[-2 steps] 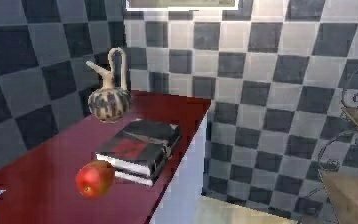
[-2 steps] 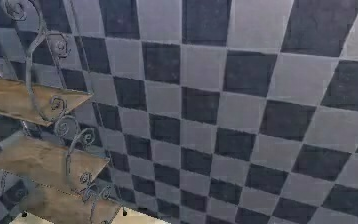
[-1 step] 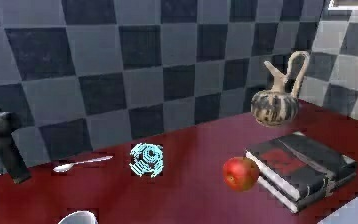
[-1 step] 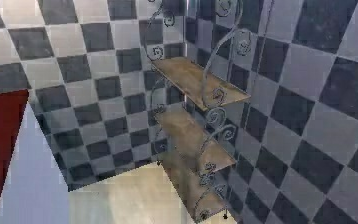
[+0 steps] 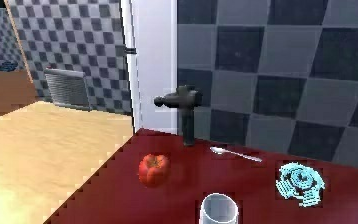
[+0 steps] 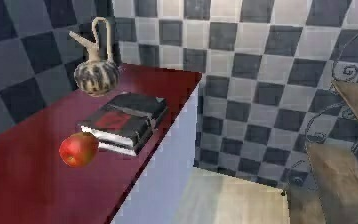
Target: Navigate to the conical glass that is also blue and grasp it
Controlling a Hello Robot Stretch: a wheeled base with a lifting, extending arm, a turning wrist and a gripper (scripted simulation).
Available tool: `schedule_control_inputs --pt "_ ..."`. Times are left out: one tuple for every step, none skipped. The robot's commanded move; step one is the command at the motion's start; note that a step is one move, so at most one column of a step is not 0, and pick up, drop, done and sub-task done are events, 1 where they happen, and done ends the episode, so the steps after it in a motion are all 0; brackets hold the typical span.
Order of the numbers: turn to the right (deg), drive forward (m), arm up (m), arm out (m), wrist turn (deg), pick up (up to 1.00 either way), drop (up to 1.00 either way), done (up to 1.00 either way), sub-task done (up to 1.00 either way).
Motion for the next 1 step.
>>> schedule_control_inputs --pt "-45.0 0.0 0.0 0.0 0.0 0.0 0.0 0.0 0.0"
